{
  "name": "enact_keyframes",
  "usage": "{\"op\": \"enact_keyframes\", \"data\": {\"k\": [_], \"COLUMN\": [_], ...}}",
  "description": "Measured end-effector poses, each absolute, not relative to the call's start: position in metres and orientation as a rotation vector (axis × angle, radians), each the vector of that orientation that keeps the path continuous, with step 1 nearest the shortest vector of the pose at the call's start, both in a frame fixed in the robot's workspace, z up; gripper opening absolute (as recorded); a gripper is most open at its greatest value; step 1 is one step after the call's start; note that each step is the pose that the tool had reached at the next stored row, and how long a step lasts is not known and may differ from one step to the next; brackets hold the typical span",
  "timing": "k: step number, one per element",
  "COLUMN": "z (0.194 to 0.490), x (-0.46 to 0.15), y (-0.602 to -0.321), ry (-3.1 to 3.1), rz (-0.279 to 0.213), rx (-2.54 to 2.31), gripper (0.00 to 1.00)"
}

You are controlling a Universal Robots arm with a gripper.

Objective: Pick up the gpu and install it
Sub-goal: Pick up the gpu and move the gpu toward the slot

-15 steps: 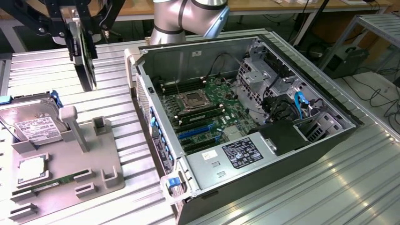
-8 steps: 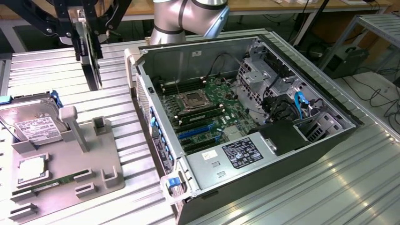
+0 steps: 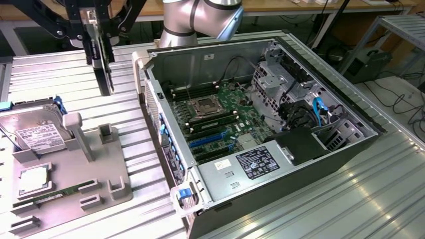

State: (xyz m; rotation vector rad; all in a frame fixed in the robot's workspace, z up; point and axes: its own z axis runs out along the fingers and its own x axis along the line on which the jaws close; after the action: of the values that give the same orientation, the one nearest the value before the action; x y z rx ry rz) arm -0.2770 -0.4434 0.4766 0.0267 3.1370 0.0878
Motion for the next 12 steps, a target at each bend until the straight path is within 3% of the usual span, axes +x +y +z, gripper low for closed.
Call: {"op": "enact_keyframes", "data": {"k": [12], "z": [0.476], "x": [-0.2691], "y": [-0.4434], "ry": [3.137], "rz": [0.088], "rx": [0.027], "gripper": [0.28]}}
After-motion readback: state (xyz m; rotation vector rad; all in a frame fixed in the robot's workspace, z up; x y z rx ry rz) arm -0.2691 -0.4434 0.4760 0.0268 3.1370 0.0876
